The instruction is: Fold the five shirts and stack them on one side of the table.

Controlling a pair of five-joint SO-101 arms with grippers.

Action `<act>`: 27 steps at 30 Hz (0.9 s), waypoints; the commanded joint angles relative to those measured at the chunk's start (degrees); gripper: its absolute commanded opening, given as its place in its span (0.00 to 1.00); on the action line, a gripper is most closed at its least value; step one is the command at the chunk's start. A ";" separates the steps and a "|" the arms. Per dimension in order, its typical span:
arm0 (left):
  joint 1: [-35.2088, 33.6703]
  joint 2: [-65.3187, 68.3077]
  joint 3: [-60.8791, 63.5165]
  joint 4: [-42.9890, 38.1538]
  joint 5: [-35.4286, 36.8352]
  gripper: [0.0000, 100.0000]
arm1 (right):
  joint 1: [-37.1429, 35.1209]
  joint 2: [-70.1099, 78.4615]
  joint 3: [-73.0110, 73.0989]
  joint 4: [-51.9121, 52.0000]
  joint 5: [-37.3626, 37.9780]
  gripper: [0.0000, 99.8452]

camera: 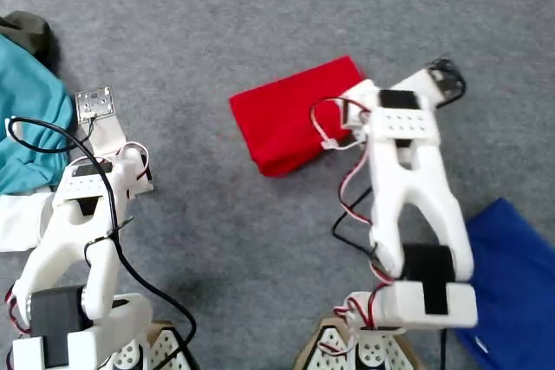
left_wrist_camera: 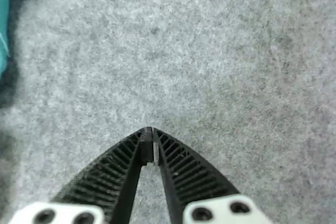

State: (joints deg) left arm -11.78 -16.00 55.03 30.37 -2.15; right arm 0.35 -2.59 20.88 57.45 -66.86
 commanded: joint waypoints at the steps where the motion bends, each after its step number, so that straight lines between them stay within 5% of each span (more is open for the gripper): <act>1: -0.44 -1.63 -0.18 -0.88 0.18 0.02 | 5.41 -6.29 -2.33 2.73 2.29 0.00; 10: -0.26 -1.63 -0.18 -0.88 0.18 0.02 | 17.63 -17.10 -2.33 13.36 8.18 0.00; 27: 0.09 -1.54 -0.18 -0.88 -2.73 0.02 | 54.29 -28.70 -1.98 30.42 29.54 0.00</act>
State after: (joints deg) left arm -11.78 -16.00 55.03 30.37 -3.82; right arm 47.82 -29.14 20.88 87.25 -40.75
